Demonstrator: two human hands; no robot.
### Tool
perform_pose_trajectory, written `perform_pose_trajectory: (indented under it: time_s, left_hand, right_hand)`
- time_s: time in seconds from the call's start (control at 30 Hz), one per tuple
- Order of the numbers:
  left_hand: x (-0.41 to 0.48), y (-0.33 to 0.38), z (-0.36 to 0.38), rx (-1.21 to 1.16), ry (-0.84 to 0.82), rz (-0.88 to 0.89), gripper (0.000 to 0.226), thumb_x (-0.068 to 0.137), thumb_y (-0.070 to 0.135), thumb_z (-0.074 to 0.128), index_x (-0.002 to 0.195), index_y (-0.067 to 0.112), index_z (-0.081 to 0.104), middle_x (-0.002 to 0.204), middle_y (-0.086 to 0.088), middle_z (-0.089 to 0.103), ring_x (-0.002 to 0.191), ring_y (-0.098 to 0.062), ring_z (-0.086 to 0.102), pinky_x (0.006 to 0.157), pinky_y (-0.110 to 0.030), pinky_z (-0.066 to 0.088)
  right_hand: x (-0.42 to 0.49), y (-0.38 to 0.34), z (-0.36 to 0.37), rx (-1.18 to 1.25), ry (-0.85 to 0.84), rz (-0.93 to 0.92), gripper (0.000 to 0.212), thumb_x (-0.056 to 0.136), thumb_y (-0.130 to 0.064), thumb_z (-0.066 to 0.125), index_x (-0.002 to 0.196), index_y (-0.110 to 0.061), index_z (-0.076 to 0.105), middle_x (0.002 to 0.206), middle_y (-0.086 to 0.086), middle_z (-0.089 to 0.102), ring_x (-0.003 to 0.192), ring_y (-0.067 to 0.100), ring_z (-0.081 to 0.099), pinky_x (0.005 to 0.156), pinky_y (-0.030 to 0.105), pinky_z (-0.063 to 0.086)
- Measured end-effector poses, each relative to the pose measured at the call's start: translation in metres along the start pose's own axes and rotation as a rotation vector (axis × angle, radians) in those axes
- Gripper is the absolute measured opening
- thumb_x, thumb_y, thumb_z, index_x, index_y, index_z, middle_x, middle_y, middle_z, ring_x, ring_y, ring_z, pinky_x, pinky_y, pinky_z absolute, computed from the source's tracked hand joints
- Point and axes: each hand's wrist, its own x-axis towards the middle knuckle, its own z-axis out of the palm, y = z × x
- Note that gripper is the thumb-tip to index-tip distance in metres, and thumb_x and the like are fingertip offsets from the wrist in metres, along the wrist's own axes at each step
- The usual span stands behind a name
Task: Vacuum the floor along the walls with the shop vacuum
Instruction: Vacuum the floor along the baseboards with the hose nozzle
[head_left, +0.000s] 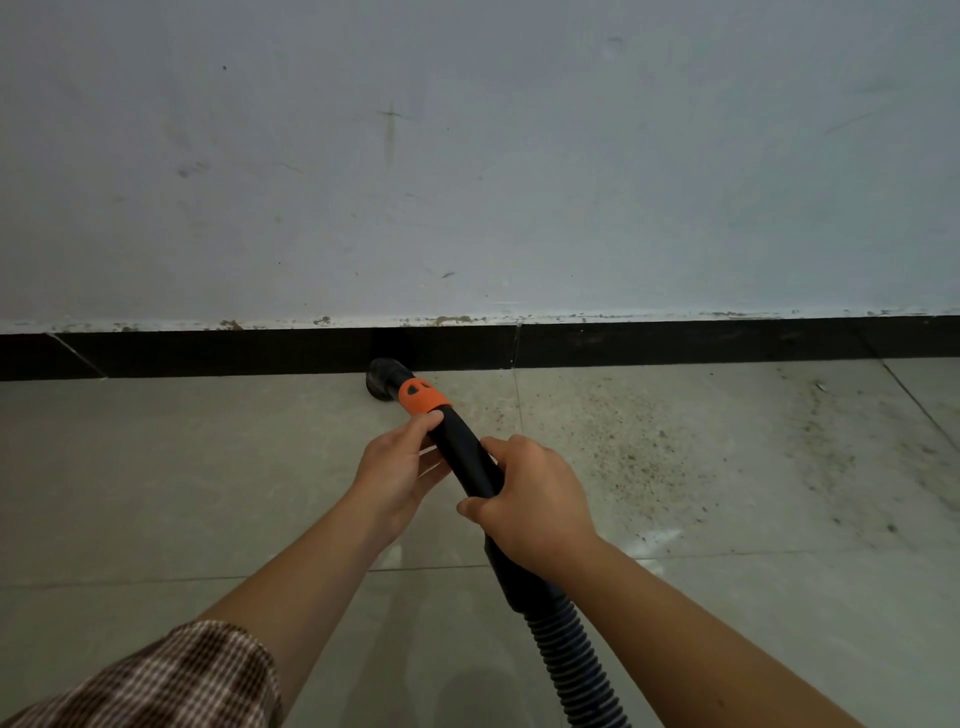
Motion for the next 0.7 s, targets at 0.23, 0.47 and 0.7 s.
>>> perform_pose_trajectory:
  time_s: [0.23, 0.47, 0.7]
  left_hand:
    - [-0.003, -0.007, 0.015, 0.003, -0.051, -0.003, 0.024, 0.095, 0.023, 0.059, 0.108, 0.005, 0.067, 0.107, -0.013, 0.071, 0.101, -0.026, 0.069, 0.078, -0.03, 0.055]
    - [-0.004, -0.014, 0.033, 0.002, -0.07, -0.014, 0.025, 0.094, 0.022, 0.06, 0.108, 0.003, 0.066, 0.108, -0.014, 0.071, 0.103, -0.027, 0.068, 0.081, -0.032, 0.055]
    - [-0.007, -0.02, 0.054, 0.001, -0.105, -0.018, 0.021, 0.095, 0.021, 0.06, 0.105, 0.005, 0.067, 0.106, -0.013, 0.071, 0.1, -0.026, 0.069, 0.075, -0.029, 0.056]
  right_hand:
    - [-0.008, 0.012, -0.01, -0.011, 0.024, 0.028, 0.025, 0.077, -0.036, 0.076, 0.094, -0.027, 0.06, 0.081, -0.011, 0.05, 0.071, 0.01, 0.056, 0.062, 0.024, 0.048]
    - [-0.015, 0.024, -0.022, -0.015, 0.046, 0.052, 0.027, 0.078, -0.037, 0.075, 0.099, -0.027, 0.061, 0.082, -0.009, 0.052, 0.073, 0.011, 0.057, 0.065, 0.029, 0.053]
    - [-0.021, 0.036, -0.035, 0.008, 0.064, 0.09, 0.028, 0.076, -0.036, 0.077, 0.1, -0.029, 0.062, 0.08, -0.009, 0.054, 0.071, 0.01, 0.058, 0.065, 0.03, 0.054]
